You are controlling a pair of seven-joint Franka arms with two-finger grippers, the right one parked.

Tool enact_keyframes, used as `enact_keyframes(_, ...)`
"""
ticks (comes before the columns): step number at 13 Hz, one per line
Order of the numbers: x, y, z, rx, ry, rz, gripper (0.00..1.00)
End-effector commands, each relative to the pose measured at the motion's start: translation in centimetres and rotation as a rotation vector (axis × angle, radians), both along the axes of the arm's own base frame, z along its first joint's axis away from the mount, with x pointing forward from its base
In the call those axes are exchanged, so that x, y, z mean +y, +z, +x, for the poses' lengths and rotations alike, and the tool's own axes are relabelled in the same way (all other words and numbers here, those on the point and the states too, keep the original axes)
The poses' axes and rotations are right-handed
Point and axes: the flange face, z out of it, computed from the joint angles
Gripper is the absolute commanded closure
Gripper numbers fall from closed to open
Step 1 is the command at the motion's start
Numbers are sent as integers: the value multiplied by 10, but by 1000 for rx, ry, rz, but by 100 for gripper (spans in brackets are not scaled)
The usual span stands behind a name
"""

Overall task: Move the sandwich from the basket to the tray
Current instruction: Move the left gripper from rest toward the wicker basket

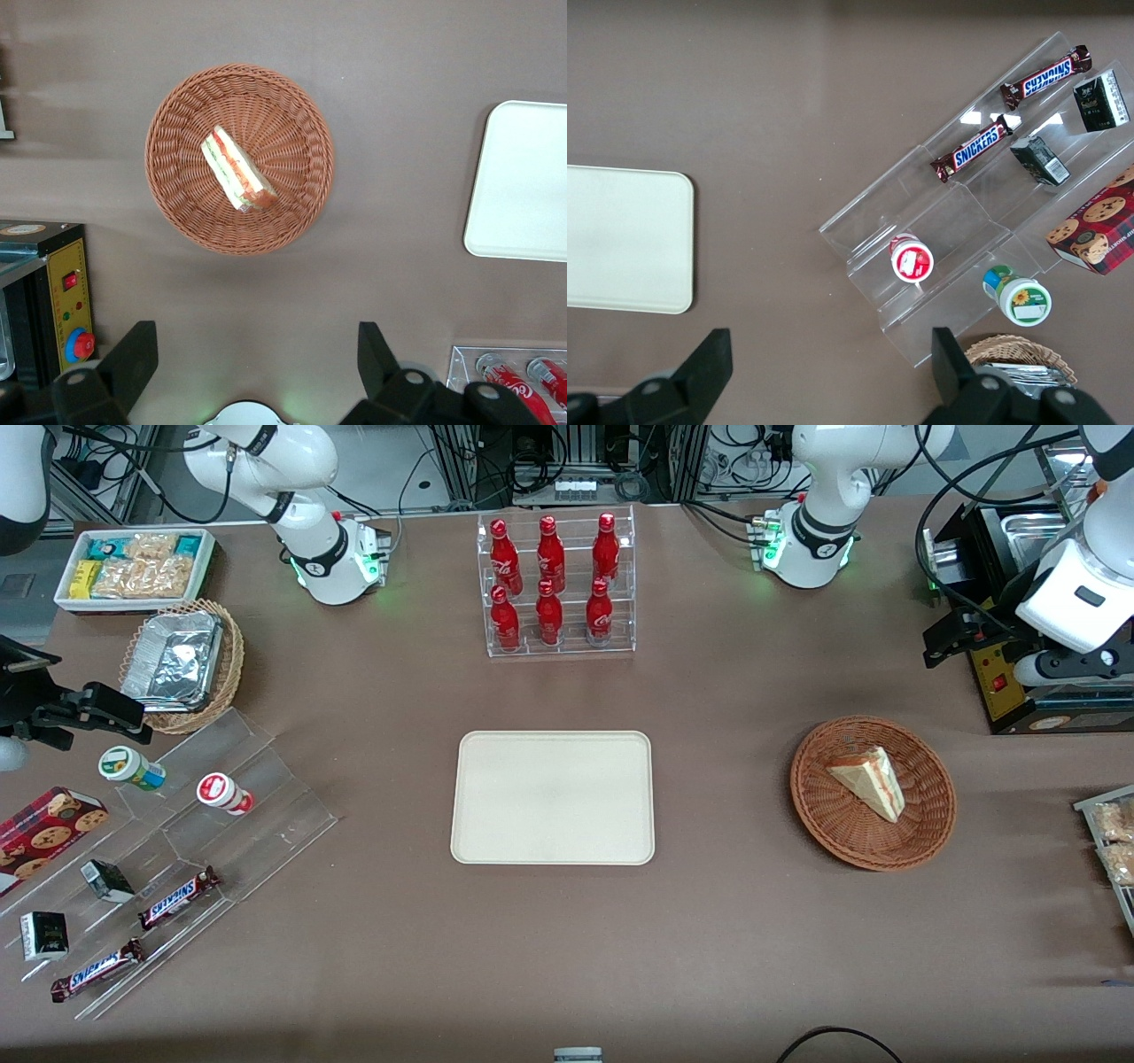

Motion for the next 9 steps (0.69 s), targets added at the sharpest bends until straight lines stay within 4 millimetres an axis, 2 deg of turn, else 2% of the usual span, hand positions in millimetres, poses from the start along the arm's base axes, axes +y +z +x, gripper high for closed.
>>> enact_keyframes(1,2,2,-3,-15,17,10,0)
enact_keyframes(5,7,-1,3,-22,28,8,0)
enact_keyframes(8,17,-33,20,13,47,9,0)
enact_keyframes(9,29,-49,27,24,72,9,0)
